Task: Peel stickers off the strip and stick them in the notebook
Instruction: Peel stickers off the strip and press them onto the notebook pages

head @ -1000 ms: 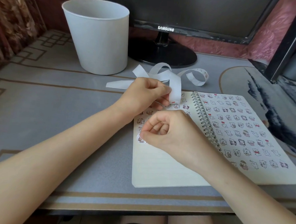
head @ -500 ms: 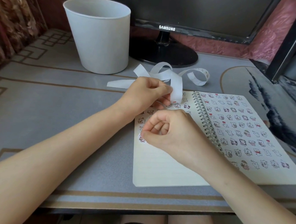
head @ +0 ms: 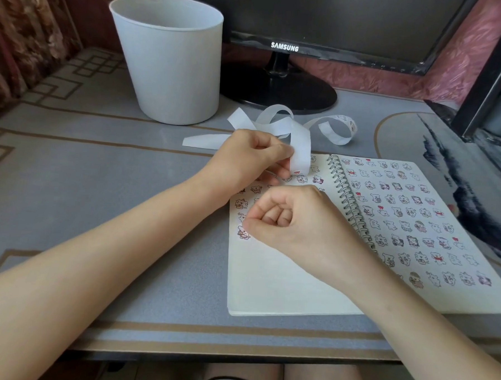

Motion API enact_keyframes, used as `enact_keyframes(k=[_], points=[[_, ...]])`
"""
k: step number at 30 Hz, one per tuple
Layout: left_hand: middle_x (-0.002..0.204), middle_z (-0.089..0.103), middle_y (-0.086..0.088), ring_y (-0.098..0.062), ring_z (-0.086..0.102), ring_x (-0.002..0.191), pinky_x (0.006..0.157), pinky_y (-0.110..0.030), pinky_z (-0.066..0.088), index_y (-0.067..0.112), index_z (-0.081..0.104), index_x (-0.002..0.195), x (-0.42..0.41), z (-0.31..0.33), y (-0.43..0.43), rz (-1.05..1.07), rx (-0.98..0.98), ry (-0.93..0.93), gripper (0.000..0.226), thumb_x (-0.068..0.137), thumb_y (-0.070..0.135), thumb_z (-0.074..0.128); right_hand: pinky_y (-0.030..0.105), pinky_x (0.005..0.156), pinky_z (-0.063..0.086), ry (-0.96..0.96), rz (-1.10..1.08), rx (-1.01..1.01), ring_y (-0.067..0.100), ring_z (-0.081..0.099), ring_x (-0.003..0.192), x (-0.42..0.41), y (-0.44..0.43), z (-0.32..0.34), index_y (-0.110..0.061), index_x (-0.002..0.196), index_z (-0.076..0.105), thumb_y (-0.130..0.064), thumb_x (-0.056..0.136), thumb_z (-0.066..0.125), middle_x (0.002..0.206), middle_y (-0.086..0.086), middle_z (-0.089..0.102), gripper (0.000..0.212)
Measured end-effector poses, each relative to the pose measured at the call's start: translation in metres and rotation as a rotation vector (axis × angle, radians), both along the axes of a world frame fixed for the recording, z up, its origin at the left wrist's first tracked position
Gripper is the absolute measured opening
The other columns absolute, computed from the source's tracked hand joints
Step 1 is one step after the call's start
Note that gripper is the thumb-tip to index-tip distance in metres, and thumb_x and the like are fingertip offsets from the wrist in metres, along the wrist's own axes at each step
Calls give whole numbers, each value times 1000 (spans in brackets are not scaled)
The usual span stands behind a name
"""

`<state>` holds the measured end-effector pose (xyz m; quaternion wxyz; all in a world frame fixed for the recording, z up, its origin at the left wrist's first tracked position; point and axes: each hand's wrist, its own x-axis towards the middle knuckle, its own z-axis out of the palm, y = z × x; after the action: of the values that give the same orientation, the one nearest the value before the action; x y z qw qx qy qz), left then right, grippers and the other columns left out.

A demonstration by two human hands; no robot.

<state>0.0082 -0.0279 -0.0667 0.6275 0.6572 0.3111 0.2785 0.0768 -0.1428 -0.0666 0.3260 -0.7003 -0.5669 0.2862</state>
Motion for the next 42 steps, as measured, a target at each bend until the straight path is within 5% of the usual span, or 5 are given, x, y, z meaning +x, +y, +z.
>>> enact_keyframes(k=[21, 31, 38, 42], points=[[63, 65, 0, -10, 65, 63, 59, -15, 51, 12, 60, 65, 0, -2, 1, 23, 61, 53, 26, 91, 15, 61, 24, 54, 35, 44, 15, 29, 2, 44, 46, 4, 7, -3, -17, 75, 63, -19, 80, 71, 52, -8, 55, 10], [57, 63, 5, -4, 61, 52, 53, -14, 48, 9, 60, 67, -1, 0, -1, 20, 46, 41, 25, 91, 13, 60, 22, 54, 37, 92, 22, 23, 2, 47, 49, 10, 3, 3, -18, 75, 63, -11, 79, 71, 52, -9, 55, 11], [68, 66, -7, -15, 62, 60, 51, -18, 49, 3, 63, 77, 0, 3, -1, 22, 20, 21, 20, 93, 15, 58, 17, 63, 43, -66, -230, 318, 3, 53, 64, 56, 6, 31, -24, 81, 66, -19, 82, 70, 75, -10, 64, 6], [69, 66, -4, -8, 62, 57, 46, -17, 47, 5, 64, 77, -1, 4, -2, 38, 46, -3, 20, 93, 15, 57, 14, 70, 43, -100, -233, 338, 0, 57, 72, 68, 12, 22, -25, 85, 63, -17, 82, 71, 82, -11, 67, 12]])
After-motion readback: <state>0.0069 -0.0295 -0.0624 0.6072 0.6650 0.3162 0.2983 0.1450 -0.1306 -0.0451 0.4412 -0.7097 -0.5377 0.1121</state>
